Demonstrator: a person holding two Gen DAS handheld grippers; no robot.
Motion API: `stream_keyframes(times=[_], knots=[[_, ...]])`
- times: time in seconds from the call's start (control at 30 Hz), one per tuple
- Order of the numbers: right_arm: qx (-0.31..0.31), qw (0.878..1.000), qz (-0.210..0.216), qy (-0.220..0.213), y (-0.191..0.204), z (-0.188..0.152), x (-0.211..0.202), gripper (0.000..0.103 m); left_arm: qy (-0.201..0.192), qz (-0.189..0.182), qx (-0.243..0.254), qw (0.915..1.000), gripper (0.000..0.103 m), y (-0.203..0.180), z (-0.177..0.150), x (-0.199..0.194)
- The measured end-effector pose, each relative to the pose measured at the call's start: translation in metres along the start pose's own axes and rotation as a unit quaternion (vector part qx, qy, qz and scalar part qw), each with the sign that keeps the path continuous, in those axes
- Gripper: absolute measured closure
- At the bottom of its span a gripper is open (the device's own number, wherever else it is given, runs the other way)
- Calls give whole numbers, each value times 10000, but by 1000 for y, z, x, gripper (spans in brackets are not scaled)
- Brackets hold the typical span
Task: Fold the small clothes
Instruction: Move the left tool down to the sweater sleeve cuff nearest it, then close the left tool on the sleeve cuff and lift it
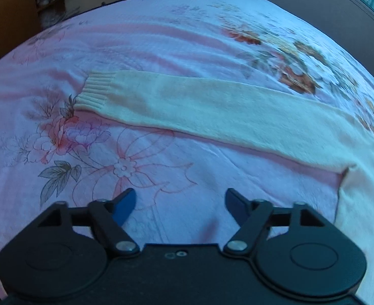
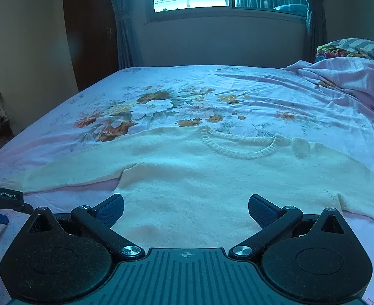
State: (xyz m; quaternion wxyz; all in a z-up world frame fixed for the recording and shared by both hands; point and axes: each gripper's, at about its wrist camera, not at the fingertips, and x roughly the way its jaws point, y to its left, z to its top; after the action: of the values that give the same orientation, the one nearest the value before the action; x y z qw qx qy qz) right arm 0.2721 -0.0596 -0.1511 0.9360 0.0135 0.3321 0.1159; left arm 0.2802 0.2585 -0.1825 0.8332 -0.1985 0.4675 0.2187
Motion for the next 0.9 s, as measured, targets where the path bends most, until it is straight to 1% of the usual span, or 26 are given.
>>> stream_keyframes(times=[0.03,0.07,0.17,0.23,0.33,0.43,0.57,0.63,0.7,0.73,0.77,0.8,0.83,0.9], knots=[[-11,10000,5,8,0,0,3,0,41,-38,-108,9999,46,4,4,5],[-26,10000,4,22,1,0,6,0,67,-57,-190,9998,47,7,8,8],[-33,10000,14,68,1,-1,15,0,46,-117,-438,9990,47,14,20,17],[-32,9999,7,98,1,-1,20,0,53,-239,-682,9974,47,22,28,22],[-26,9999,-2,142,0,-2,27,0,93,-405,-1129,9927,47,34,39,32],[-27,9998,-13,172,-1,-3,32,0,53,-559,-1651,9847,47,49,52,41],[-28,9998,-40,214,-3,-4,37,0,-38,-572,-2011,9779,49,60,66,54],[2,9997,-54,237,-4,-5,39,0,-149,-540,-2150,9750,59,63,71,59],[41,9997,-64,251,-7,-6,41,0,-244,-471,-2224,9735,80,65,75,64],[55,9996,-69,265,-9,-7,42,0,-299,-437,-2258,9727,84,67,77,67],[67,9996,-78,280,-10,-7,42,0,-353,-463,-2286,9718,92,68,78,69],[81,9995,-86,299,-11,-8,43,0,-410,-485,-2304,9710,94,69,79,71],[93,9994,-86,312,-12,-9,43,0,-492,-486,-2274,9713,95,67,80,71],[112,9994,-95,317,-14,-9,43,0,-702,-422,-2015,9761,96,56,85,65]])
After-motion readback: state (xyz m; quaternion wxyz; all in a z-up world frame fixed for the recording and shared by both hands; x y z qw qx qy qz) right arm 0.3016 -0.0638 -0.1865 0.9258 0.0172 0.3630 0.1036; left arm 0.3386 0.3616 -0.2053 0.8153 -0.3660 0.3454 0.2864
